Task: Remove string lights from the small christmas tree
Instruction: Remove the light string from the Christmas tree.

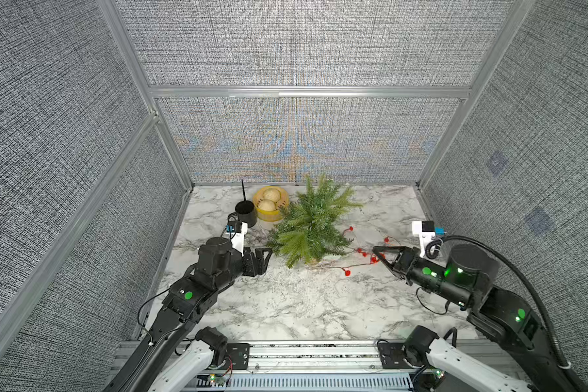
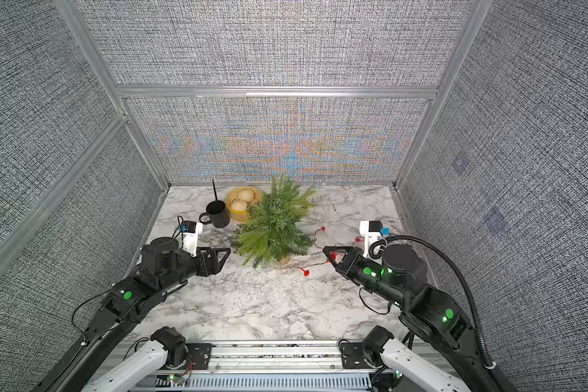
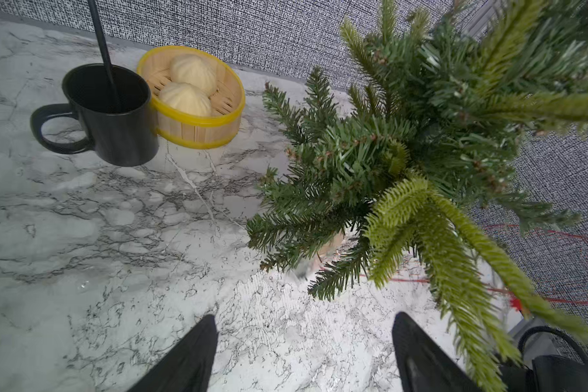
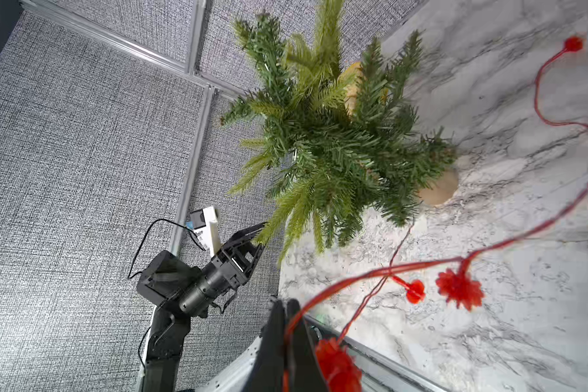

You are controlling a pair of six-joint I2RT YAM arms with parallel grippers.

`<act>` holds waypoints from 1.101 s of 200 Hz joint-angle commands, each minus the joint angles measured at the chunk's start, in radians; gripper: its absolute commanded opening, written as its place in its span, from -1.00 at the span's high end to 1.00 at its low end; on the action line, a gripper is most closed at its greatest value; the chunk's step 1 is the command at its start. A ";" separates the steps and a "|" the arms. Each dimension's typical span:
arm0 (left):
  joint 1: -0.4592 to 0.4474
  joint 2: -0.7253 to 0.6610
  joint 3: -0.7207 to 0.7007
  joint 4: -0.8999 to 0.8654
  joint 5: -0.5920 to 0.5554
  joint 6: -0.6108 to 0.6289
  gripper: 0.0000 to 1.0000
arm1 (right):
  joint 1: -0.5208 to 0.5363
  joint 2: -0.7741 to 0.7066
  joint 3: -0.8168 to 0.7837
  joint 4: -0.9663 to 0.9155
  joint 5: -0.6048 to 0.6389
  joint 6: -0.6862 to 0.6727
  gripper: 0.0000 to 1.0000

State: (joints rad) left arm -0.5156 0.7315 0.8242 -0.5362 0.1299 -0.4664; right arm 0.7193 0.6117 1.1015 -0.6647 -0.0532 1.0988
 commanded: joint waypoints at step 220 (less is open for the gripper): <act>0.001 0.036 0.012 0.020 -0.039 0.069 -0.65 | -0.636 0.408 0.339 -0.169 0.024 -0.569 1.00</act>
State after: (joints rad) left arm -0.5156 0.7586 0.8284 -0.5369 0.1043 -0.4179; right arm 0.1619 0.9878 1.4132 -0.9215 0.0704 0.5426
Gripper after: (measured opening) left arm 0.821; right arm 0.050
